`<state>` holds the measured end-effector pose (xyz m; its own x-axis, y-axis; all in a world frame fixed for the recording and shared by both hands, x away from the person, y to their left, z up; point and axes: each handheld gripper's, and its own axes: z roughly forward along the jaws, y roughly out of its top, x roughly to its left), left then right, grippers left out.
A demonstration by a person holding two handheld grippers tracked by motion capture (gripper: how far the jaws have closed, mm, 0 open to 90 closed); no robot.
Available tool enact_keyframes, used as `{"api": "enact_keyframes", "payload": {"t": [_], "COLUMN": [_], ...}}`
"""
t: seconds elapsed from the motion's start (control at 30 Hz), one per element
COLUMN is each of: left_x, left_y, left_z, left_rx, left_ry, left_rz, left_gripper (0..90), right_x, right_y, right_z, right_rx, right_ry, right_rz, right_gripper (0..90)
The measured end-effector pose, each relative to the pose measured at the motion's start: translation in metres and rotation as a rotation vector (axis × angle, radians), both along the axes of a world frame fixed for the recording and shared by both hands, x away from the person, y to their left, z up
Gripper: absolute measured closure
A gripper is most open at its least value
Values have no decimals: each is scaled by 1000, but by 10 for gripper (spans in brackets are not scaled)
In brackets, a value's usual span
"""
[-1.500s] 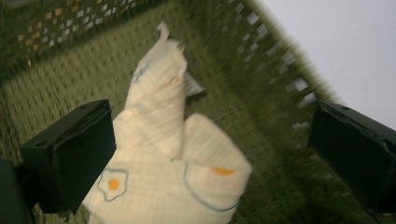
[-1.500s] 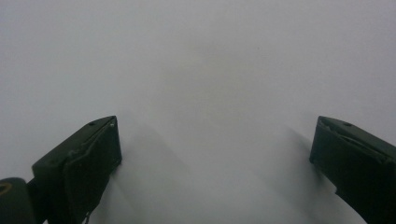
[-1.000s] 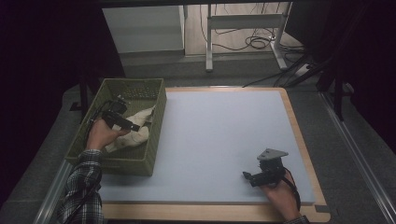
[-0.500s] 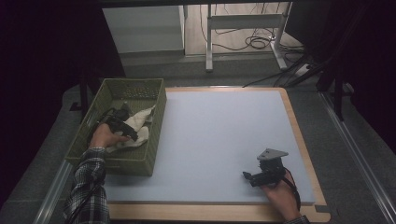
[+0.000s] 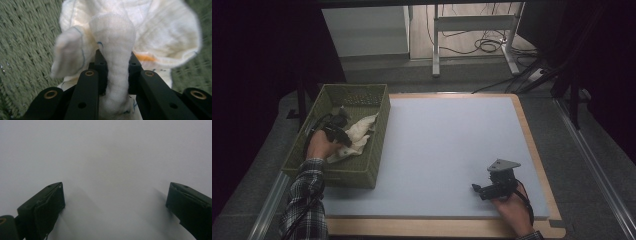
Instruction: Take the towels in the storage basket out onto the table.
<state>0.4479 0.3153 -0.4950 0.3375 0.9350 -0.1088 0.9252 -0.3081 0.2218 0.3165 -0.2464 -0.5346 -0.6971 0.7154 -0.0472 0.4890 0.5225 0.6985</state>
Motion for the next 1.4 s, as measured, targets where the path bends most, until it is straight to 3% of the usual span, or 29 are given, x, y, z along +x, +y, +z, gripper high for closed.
{"api": "enact_keyframes", "payload": {"t": [0.07,0.3,0.9,1.4], "left_x": [-1,-18,-50,-71], "left_y": [2,10,18,7], "left_z": [3,33,86,124], "left_rx": [-13,-98,-146,-182], "left_ry": [-8,-127,-291,-415], "left_rz": [2,28,26,-33], "left_gripper": [772,769,764,754], "right_x": [0,0,0,0], "right_y": [0,0,0,0], "right_z": [0,0,0,0], "right_rx": [0,0,-1,-1], "right_ry": [0,0,0,0], "right_rz": [0,0,0,0], "right_gripper": [21,21,21,21]}}
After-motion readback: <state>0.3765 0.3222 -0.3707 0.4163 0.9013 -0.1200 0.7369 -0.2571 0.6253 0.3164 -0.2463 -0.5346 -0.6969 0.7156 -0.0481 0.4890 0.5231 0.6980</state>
